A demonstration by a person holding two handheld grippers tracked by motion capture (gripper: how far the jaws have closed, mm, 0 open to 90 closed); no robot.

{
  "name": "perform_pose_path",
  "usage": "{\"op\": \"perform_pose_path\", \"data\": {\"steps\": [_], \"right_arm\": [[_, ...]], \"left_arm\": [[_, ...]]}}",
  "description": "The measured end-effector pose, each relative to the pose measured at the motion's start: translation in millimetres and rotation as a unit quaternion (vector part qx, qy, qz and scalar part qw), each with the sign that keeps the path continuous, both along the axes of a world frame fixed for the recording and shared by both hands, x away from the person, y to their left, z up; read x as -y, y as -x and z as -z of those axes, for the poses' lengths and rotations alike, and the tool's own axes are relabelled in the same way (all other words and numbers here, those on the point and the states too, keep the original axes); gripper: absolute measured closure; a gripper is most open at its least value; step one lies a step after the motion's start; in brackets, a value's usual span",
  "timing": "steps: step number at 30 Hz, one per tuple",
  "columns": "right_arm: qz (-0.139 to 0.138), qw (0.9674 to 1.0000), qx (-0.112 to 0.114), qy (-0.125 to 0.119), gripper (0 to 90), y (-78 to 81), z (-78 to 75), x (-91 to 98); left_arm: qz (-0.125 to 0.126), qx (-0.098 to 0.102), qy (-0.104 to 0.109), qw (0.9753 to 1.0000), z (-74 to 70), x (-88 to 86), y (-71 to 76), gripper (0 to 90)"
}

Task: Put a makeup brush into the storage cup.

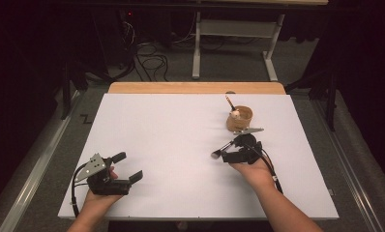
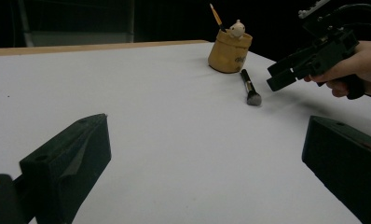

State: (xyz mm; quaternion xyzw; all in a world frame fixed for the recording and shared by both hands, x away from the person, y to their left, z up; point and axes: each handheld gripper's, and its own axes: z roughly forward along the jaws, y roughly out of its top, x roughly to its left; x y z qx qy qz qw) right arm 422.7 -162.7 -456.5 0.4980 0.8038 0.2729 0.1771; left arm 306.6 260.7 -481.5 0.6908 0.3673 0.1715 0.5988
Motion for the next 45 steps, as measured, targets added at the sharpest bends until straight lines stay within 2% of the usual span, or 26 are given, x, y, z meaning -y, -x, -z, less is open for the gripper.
{"op": "perform_pose_path", "data": {"steps": [10,17,29,37,45], "right_arm": [[0.032,0.9994,0.003,-0.011,16.7,-22.4,1.2,-4.1],[0.055,0.9984,0.004,-0.01,19.4,-35.1,3.5,-6.9],[0.065,0.9979,0.001,0.001,21.5,-39.2,12.2,-9.3],[0.059,0.9983,-0.002,0.004,37.0,-38.1,12.1,-8.9],[0.06,0.9982,-0.008,0.004,44.2,-37.3,10.2,-4.5]], "left_arm": [[0.005,0.001,-0.001,1.0,0.1,2.8,-0.2,2.0],[0.004,0.008,0.001,1.0,-0.6,1.8,0.5,2.0],[0.005,0.011,0.001,0.9999,-1.2,1.8,1.0,2.0],[0.005,0.011,0.002,0.9999,-1.4,1.7,1.3,2.0],[0.003,0.012,0.003,0.9999,-1.8,0.4,1.8,2.0]]}}
